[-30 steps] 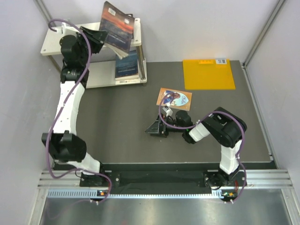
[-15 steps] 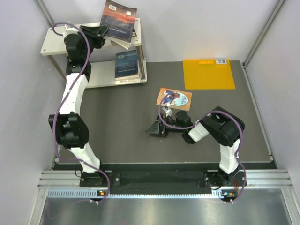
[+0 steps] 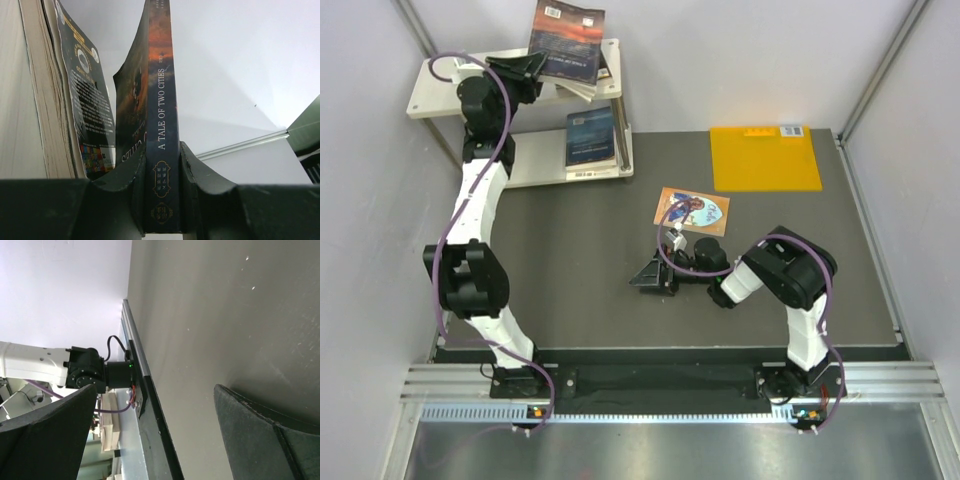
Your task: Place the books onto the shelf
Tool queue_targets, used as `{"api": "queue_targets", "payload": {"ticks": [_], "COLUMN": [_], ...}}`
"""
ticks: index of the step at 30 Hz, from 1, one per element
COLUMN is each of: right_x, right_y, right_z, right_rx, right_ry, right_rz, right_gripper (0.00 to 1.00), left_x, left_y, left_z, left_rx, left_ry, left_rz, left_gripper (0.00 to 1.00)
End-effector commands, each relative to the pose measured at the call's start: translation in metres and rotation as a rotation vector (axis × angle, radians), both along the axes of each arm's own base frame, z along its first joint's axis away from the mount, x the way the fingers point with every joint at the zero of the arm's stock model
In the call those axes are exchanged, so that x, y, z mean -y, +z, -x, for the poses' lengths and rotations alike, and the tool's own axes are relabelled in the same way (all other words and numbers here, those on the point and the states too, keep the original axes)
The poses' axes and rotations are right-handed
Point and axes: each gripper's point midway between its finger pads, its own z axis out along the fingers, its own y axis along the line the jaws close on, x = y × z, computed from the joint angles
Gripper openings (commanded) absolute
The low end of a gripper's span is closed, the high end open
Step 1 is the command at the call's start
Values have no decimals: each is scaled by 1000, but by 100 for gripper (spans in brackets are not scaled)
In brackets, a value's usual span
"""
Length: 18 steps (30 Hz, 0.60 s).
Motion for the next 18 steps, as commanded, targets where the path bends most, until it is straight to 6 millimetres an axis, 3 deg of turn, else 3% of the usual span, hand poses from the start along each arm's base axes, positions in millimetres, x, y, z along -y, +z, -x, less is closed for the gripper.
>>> {"api": "queue_targets", "payload": {"ticks": [1, 15, 16, 18], "right_x": [-6, -7, -7, -7], "right_y": [11, 10, 9, 9], "right_z": [-3, -3, -2, -2], "right_rx": [50, 45, 43, 41], "right_ry": [17, 19, 20, 20], "right_rz": [-42, -44, -43, -43], "right_gripper": [100, 100, 100, 100], "left_x": [-2, -19, -7, -3], "left_y": [119, 116, 118, 114], "left_z": [69, 52, 52, 45], "left_rx": [392, 415, 416, 400], "left_ry": [-5, 143, 120, 103], "left_rz": [87, 176, 190, 221], "left_gripper": [0, 0, 0, 0]}}
